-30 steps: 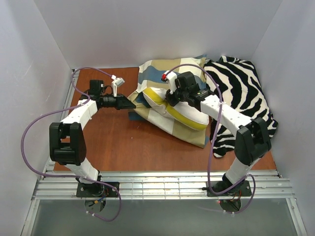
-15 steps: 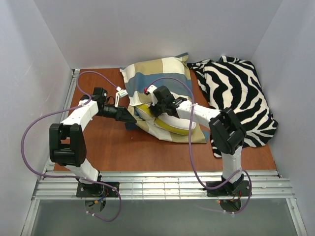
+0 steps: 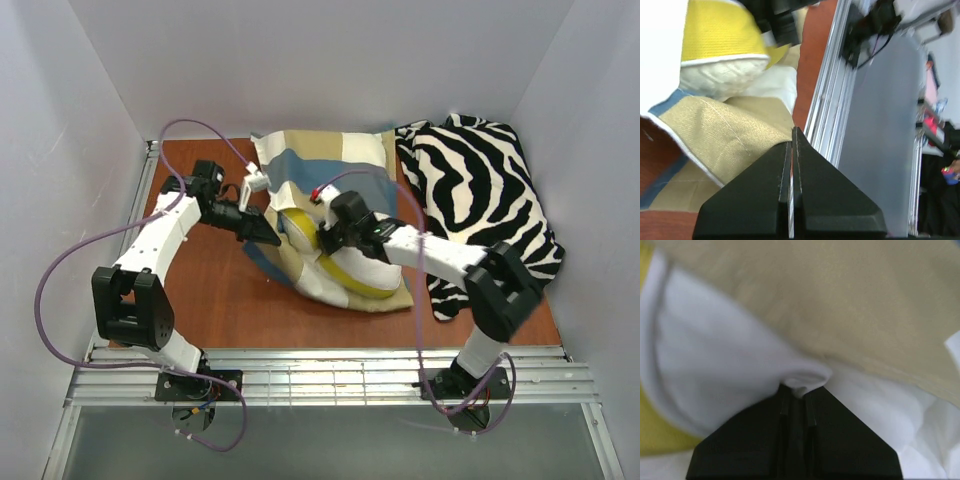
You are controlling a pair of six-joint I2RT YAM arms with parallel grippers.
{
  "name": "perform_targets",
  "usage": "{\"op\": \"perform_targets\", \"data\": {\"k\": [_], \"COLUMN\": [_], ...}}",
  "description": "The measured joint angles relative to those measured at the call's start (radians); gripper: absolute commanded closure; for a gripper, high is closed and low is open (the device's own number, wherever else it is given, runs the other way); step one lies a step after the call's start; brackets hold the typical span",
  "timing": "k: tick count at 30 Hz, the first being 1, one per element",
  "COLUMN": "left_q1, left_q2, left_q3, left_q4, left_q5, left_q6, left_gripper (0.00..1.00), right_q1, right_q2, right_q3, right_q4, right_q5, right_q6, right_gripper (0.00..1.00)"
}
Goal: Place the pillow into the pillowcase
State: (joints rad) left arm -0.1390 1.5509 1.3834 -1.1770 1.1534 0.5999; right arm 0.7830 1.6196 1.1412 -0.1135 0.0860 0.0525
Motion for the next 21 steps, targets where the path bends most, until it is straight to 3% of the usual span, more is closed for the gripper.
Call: {"op": "perform_targets", "data": {"k": [5, 11, 15, 19, 20, 21], "left_q1": [-0.131, -0.193, -0.172, -0.059, -0.019, 0.025], "left_q2": [0.003, -0.061, -0.093, -0.081, -0.070, -0.054], "left_q3": [-0.148, -0.147, -0.153, -0.196, -0.206, -0.216], "left_q4": [-0.021, -0.032, 0.042, 0.144, 0.182, 0.226], "left_q5": [-0.174, -0.270, -0.300, -0.290, -0.296, -0.311], "left_q6": [0.033, 0.061, 0.034, -0.069, -0.109, -0.154], "left_gripper": [1.00, 1.00, 1.00, 0.99, 0.95, 0.88], "right_q1": [0.019, -0.080, -0.182, -0.185, -0.173, -0.159], "right_q2": [0.252, 0.247, 0.222, 0.215, 0.221, 0.232], "right_q3": [0.005, 0.080, 0.129, 0.117, 0.109, 0.108], "right_q4": [0.014, -0.057, -0.066, 0.015, 0.036, 0.050], "right_q5": [-0.195, -0.283, -0.279, -0.303, -0.318, -0.339], "right_q6": [0.134, 0.277, 0.319, 0.333, 0.331, 0.328], "right_gripper": [0.99, 0.99, 0.99, 0.99, 0.97, 0.89]}}
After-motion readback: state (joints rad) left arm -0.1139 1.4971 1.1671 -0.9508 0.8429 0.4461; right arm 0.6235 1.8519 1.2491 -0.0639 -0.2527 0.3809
